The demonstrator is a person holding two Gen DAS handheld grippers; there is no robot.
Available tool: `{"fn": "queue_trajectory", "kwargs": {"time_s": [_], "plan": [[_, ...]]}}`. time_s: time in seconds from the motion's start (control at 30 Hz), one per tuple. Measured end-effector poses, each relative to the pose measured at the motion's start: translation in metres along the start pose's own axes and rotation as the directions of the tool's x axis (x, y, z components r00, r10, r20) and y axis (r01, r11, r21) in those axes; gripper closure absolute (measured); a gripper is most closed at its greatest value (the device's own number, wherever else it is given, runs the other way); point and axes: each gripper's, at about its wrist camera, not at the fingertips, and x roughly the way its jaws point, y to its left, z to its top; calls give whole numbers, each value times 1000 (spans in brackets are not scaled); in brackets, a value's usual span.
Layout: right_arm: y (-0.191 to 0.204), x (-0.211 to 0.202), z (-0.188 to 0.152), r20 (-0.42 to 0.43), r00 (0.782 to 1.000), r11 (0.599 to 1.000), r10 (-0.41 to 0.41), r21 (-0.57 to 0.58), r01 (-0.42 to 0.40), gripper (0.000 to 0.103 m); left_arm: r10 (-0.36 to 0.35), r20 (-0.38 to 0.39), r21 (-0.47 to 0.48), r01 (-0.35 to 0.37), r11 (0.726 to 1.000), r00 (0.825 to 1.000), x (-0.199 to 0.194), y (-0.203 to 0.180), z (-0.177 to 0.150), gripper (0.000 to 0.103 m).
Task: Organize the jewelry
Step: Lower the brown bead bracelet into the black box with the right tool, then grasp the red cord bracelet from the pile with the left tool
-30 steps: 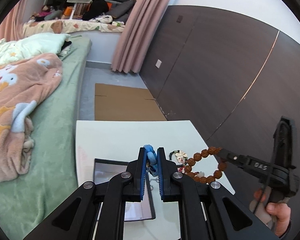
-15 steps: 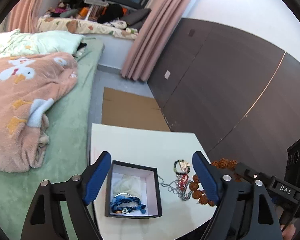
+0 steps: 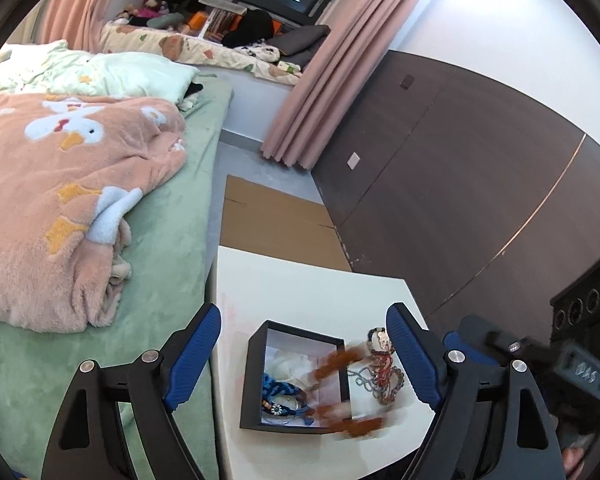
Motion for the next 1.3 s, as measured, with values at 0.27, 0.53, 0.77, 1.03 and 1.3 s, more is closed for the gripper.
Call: {"fn": "queue_trajectory", "kwargs": {"time_s": [0.27, 0.53, 0.77, 1.03, 1.3], "plan": [[-21, -26, 2, 80, 985, 989, -151, 15, 150, 27, -11, 8, 35, 11, 999, 1000, 0, -9, 0, 18], [-38, -53, 7, 98, 974, 979, -202, 12, 202, 26, -42, -7, 60, 43, 997, 999, 10, -28, -3, 18], [-60, -67, 11, 114, 970, 976, -215, 51, 210, 16, -58, -27, 83, 60, 995, 998, 24, -47, -8, 18], [-113, -61, 14, 90, 964, 959, -250, 159, 234, 15, -68, -76, 142, 78, 987, 995, 51, -77, -20, 18], [-139, -76, 21, 80, 951, 945, -300, 159, 285, 15, -53, -149, 229, 86, 970, 987, 85, -106, -39, 26]]}}
